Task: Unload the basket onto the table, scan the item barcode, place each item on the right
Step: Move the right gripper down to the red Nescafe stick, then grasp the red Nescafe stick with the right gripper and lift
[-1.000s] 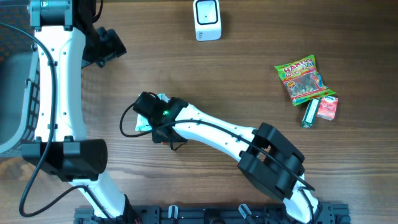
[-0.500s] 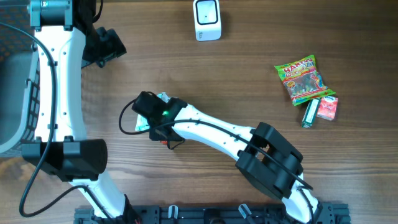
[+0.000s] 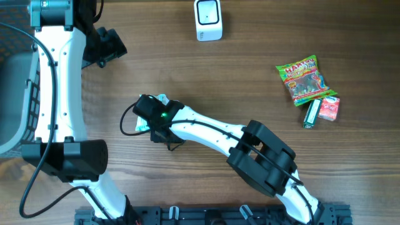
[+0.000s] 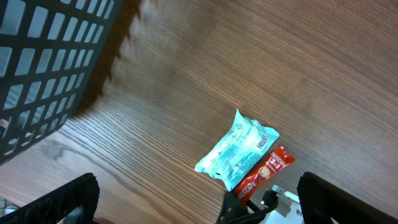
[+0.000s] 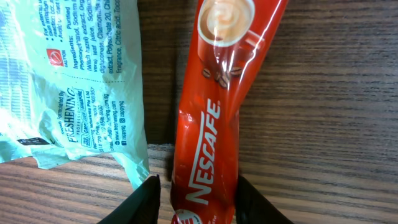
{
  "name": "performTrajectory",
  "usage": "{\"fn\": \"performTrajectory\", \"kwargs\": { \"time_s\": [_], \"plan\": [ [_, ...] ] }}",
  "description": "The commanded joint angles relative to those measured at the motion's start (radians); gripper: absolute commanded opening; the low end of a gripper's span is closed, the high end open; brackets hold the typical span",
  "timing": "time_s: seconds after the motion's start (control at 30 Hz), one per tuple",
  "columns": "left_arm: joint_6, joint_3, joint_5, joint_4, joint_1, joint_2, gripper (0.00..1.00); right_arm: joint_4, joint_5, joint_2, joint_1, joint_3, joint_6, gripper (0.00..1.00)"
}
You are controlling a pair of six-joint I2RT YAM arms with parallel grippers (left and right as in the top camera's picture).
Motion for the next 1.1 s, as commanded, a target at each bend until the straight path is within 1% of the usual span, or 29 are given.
{"fn": "performTrajectory", "kwargs": {
  "time_s": [0.0, 0.13, 0.17, 0.2, 0.27, 0.3, 0.33, 0.4, 0.43, 0.47, 0.6, 0.7, 0.73, 0.77, 0.87, 0.93, 1.07],
  "plan": [
    [0.004, -0.001, -0.009, 0.0, 0.001, 0.004, 1.0, 0.002, 0.017, 0.024, -0.003, -0.004, 0.01, 0.38],
    [0.004, -0.001, -0.009, 0.0, 0.001, 0.004, 1.0, 0.0, 0.021, 0.024, -0.003, -0.004, 0.0, 0.36],
    [0.004, -0.001, -0.009, 0.0, 0.001, 0.004, 1.0, -0.008, 0.025, 0.024, -0.004, -0.004, -0.002, 0.24],
    [0.004, -0.001, -0.009, 0.0, 0.001, 0.004, 1.0, -0.014, 0.023, 0.021, -0.008, -0.003, -0.026, 0.21],
    [0.004, -0.001, -0.009, 0.0, 0.001, 0.004, 1.0, -0.013, -0.01, 0.0, -0.026, 0.0, -0.108, 0.2],
    [0.004, -0.001, -0.009, 0.0, 0.001, 0.004, 1.0, -0.011, -0.027, -0.018, -0.037, 0.0, -0.124, 0.22],
    [0.004, -0.001, -0.009, 0.0, 0.001, 0.004, 1.0, -0.012, -0.029, -0.032, -0.044, 0.0, -0.13, 0.25],
    [0.004, -0.001, -0.009, 0.0, 0.001, 0.004, 1.0, -0.018, -0.029, -0.05, -0.058, 0.0, -0.132, 0.38],
    [0.004, -0.001, -0.009, 0.0, 0.001, 0.004, 1.0, -0.022, -0.029, -0.05, -0.061, 0.0, -0.131, 0.56],
    [0.004, -0.001, -0.009, 0.0, 0.001, 0.004, 1.0, -0.026, -0.029, -0.049, -0.061, -0.003, -0.131, 0.64],
    [0.004, -0.001, -0.009, 0.0, 0.001, 0.004, 1.0, -0.033, -0.029, -0.048, -0.05, -0.005, -0.13, 0.64],
    [0.004, -0.001, -0.009, 0.0, 0.001, 0.004, 1.0, -0.033, -0.028, -0.048, -0.049, -0.005, -0.131, 0.62],
    [0.004, -0.001, -0.009, 0.0, 0.001, 0.004, 1.0, -0.034, -0.028, -0.048, -0.049, -0.005, -0.131, 0.59],
    [0.004, -0.001, -0.009, 0.0, 0.001, 0.004, 1.0, -0.036, -0.028, -0.048, -0.051, -0.005, -0.131, 0.58],
    [0.005, -0.001, -0.009, 0.0, 0.001, 0.004, 1.0, -0.032, -0.07, -0.05, -0.056, -0.002, -0.229, 0.49],
    [0.004, -0.001, -0.009, 0.0, 0.001, 0.004, 1.0, -0.032, -0.073, -0.063, -0.056, 0.005, -0.264, 0.49],
    [0.004, -0.001, -0.009, 0.0, 0.001, 0.004, 1.0, -0.034, -0.051, -0.092, -0.063, 0.005, -0.26, 0.5]
  ]
}}
